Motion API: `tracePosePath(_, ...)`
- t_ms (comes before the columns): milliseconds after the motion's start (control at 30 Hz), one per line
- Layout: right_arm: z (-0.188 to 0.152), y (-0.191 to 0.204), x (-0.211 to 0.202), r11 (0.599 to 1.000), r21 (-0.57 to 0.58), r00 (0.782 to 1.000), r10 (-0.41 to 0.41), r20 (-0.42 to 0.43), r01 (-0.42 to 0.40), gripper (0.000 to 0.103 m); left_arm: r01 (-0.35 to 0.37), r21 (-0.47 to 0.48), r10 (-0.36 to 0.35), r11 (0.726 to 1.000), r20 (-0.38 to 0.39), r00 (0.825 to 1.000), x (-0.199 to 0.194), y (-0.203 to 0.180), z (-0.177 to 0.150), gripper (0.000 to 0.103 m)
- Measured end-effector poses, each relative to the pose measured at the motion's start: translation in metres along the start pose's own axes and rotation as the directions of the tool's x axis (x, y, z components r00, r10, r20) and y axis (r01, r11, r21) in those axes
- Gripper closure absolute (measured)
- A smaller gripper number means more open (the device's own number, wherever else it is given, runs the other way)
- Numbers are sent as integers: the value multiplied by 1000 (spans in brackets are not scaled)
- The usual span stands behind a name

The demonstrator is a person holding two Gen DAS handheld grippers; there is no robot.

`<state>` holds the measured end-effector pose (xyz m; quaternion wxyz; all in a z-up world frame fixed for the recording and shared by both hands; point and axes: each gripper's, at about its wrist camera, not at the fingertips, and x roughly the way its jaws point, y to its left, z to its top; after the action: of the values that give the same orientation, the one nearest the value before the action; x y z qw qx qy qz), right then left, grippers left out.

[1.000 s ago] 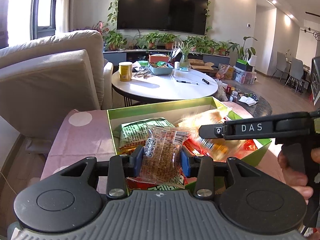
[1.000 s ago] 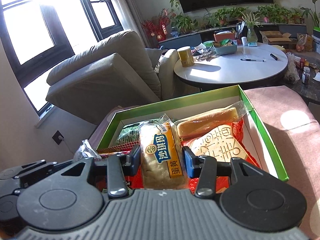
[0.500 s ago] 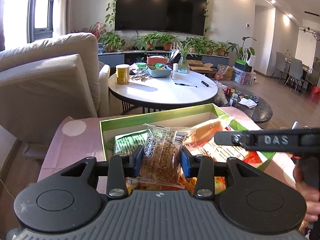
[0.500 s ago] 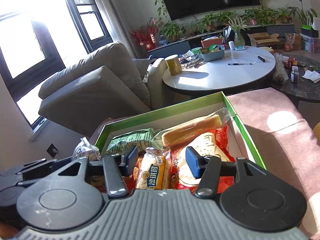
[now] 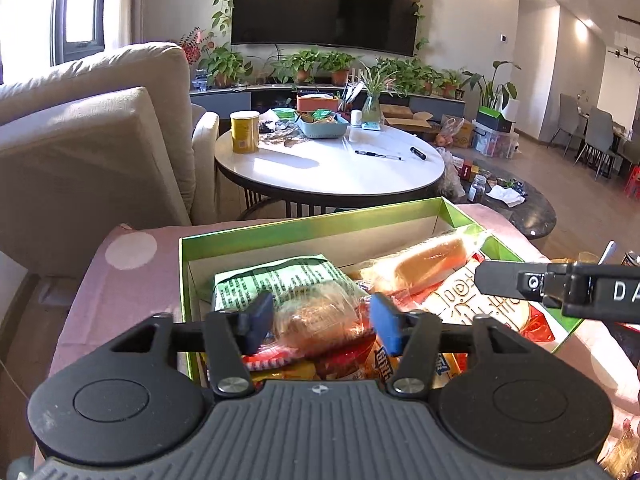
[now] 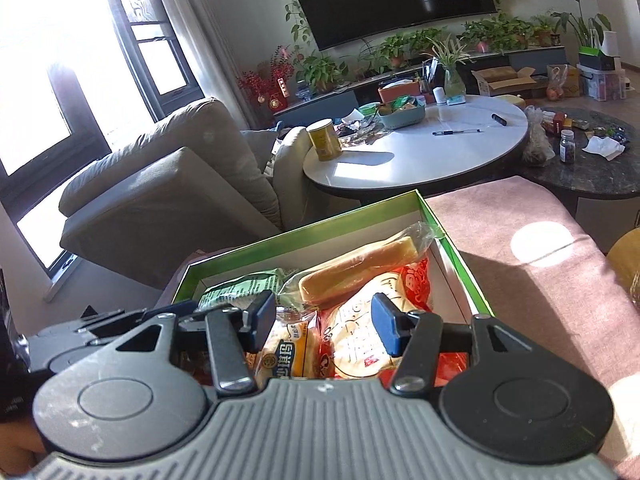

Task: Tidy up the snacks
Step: 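Lower the cake into the green box with the right gripper while the left gripper lowers the granola packet in, then grasp the yellow packet with the left gripper while the right gripper grasps the red-and-white packet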

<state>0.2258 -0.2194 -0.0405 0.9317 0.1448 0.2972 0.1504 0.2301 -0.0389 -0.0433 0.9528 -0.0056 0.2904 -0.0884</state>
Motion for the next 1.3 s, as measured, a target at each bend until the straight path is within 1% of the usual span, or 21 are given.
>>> tracePosePath(133, 1, -1, 1, 1000, 6, 1000, 1, -1, -1, 18, -3, 4, 3, 1000, 15, 1000, -7, 2, 0, 49)
tracePosePath(233, 1, 0, 0, 1000, 6, 1000, 3, -2, -3, 18, -27, 8, 26, 1000, 39, 999, -16, 3, -1, 47)
tracePosePath(300, 0, 1, -2, 1000, 2, 1000, 5, -1, -5, 18, -38, -2, 38, 999, 47, 998, -23, 5, -3, 42)
tracePosePath(533, 1, 9, -11, 1000, -17, 1000, 11, 14, -11, 18, -38, 17, 37, 999, 61, 997, -67, 11, -23, 34)
tracePosePath(633, 1, 14, -17, 999, -28, 1000, 19, 18, -18, 18, -14, 26, 13, 1000, 28, 1000, -82, 11, -40, 30)
tracePosePath(700, 1, 19, -22, 999, -40, 1000, 23, 21, -22, 18, 28, 40, -27, 999, -19, 999, -89, 9, -56, 27)
tracePosePath(767, 2, 22, -28, 998, -53, 999, 27, 26, -26, 18, 82, 58, -77, 995, -81, 994, -93, 5, -73, 27)
tracePosePath(800, 2, 22, -33, 998, -60, 999, 30, 28, -28, 18, 95, 66, -87, 993, -107, 990, -92, 3, -82, 27)
tracePosePath(867, 3, 23, -40, 997, -74, 999, 31, 32, -28, 18, 91, 84, -79, 992, -141, 987, -88, -1, -93, 27)
tracePosePath(933, 2, 22, -47, 996, -84, 999, 20, 36, -17, 18, 93, 95, -76, 991, -174, 982, -81, -4, -101, 27)
tracePosePath(1067, -2, 15, -66, 995, -96, 999, -9, 45, 13, 18, 129, 59, -113, 990, -219, 969, -68, -3, -107, 27)
tracePosePath(1167, -10, 6, -80, 994, -105, 998, -34, 49, 39, 18, 98, 69, -82, 993, -208, 975, -65, -4, -109, 27)
tracePosePath(1233, -18, -2, -88, 992, -116, 998, -50, 39, 54, 18, 92, 70, -76, 993, -199, 977, -66, -5, -112, 33)
tracePosePath(1300, -31, -11, -94, 989, -133, 998, -66, 14, 67, 18, 83, 77, -68, 994, -186, 980, -67, -4, -113, 49)
